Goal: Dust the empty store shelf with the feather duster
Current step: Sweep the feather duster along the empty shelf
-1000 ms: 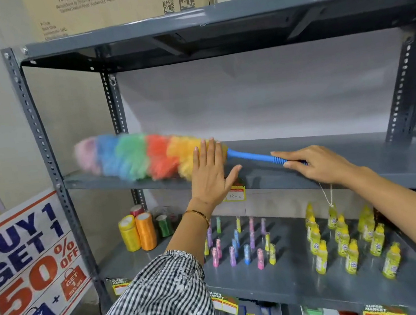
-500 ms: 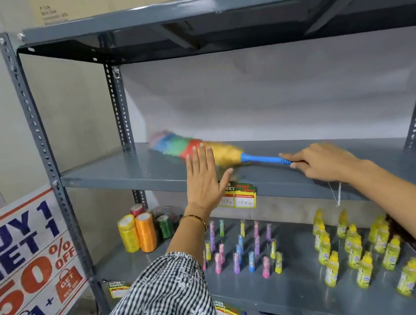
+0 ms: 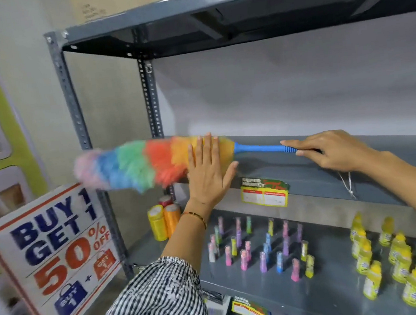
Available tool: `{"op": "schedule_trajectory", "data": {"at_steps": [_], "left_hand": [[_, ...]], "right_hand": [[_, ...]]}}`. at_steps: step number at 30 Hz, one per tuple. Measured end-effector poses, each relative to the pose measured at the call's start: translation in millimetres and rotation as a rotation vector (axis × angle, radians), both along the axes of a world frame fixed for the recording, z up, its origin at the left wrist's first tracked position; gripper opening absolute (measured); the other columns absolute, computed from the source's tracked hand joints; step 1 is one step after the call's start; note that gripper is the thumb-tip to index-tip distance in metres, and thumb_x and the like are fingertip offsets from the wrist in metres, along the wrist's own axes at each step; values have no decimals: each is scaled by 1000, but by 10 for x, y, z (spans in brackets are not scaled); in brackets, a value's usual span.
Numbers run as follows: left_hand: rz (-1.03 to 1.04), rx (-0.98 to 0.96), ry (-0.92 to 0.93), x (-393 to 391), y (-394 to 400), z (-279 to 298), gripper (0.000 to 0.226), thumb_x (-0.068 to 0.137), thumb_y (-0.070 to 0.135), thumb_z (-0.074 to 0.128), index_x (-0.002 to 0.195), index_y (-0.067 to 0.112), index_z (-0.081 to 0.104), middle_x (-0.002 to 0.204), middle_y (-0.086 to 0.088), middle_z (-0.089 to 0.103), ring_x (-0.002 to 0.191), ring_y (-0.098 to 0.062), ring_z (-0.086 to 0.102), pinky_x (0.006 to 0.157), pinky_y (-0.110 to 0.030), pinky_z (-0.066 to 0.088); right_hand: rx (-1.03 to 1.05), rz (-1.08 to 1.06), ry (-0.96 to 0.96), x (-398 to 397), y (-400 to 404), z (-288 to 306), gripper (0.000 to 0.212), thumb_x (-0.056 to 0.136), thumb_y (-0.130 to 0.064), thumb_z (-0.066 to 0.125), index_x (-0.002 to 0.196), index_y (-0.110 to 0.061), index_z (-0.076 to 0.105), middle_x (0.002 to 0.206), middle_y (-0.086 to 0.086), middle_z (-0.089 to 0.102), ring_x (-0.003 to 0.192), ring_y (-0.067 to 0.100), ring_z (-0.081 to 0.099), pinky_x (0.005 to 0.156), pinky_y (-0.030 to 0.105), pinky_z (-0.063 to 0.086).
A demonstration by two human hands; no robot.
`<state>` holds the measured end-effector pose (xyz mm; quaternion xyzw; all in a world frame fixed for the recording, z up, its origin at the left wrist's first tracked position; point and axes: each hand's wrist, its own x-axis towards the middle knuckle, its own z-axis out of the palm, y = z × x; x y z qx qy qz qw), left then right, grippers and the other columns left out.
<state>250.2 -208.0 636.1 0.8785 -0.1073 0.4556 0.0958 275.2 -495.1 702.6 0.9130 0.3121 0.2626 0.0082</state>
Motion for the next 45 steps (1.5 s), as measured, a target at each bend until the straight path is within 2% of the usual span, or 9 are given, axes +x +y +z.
{"op": "schedule_trajectory", "data": {"at_steps": [5, 10, 16, 20, 28, 33, 36, 39, 45], "left_hand": [[107, 25, 34, -100, 438, -5, 70, 91, 49, 38, 142, 1, 26, 151, -20, 28, 141, -37, 17, 116, -51, 6], [192, 57, 88, -231, 717, -114, 70, 92, 50, 33, 141, 2, 26, 150, -20, 29, 141, -36, 17, 114, -48, 1], [240, 64, 112, -302, 888, -224, 68, 94, 46, 38, 144, 4, 19, 153, -19, 21, 143, -34, 11, 116, -44, -3], [231, 82, 126, -356, 902, -276, 69, 94, 51, 27, 144, 4, 20, 153, -18, 22, 143, -32, 9, 116, -48, 0], [159, 63, 112, -563, 789, -345, 69, 92, 52, 22, 142, 4, 27, 150, -18, 30, 142, -33, 16, 116, -49, 4], [72, 42, 114, -783, 657, -448, 66, 91, 49, 29, 138, 4, 34, 146, -19, 38, 138, -35, 27, 114, -53, 16], [44, 51, 132, -934, 599, -591, 66, 89, 49, 31, 136, 2, 38, 142, -20, 44, 134, -36, 34, 111, -53, 21], [25, 28, 216, -1117, 616, -873, 68, 87, 47, 29, 138, 3, 34, 144, -20, 40, 136, -36, 31, 112, -52, 20], [105, -59, 376, -1537, 959, -1663, 62, 91, 42, 46, 137, 2, 37, 146, -20, 37, 137, -36, 30, 112, -48, 21]], "right_hand": [[23, -194, 13, 469, 735, 55, 41, 97, -34, 40, 137, -42, 43, 117, 12, 67, 101, 35, 60, 73, 37, 47], [-138, -197, -11, 569, 1353, 72, 33, 93, -24, 45, 123, -25, 59, 104, 17, 67, 92, 36, 63, 70, 35, 46], [-219, -18, -24, 328, 1509, 186, 40, 96, -32, 42, 134, -41, 46, 102, 14, 66, 87, 35, 61, 61, 31, 38], [-230, 39, -28, 11, 1355, 195, 42, 97, -37, 40, 137, -47, 38, 80, 5, 61, 68, 25, 54, 50, 30, 32], [-212, 31, 47, -652, 813, -10, 44, 97, -44, 33, 140, -51, 27, 89, -7, 63, 86, 20, 61, 61, 29, 42], [-298, -33, 18, -1050, 461, -16, 46, 96, -47, 26, 139, -59, 14, 64, -20, 36, 76, 9, 53, 46, 18, 22], [-459, -44, -52, -1237, 405, -120, 46, 95, -50, 22, 137, -64, 9, 83, -18, 54, 86, 7, 62, 47, 20, 24], [-561, 47, 8, -1339, 614, -411, 47, 95, -50, 23, 139, -60, 12, 114, -18, 60, 99, 12, 63, 58, 25, 38], [-583, 189, 111, -1283, 1489, -1040, 33, 91, -46, 41, 122, -42, 52, 107, -10, 66, 100, 19, 64, 69, 34, 50]]}}
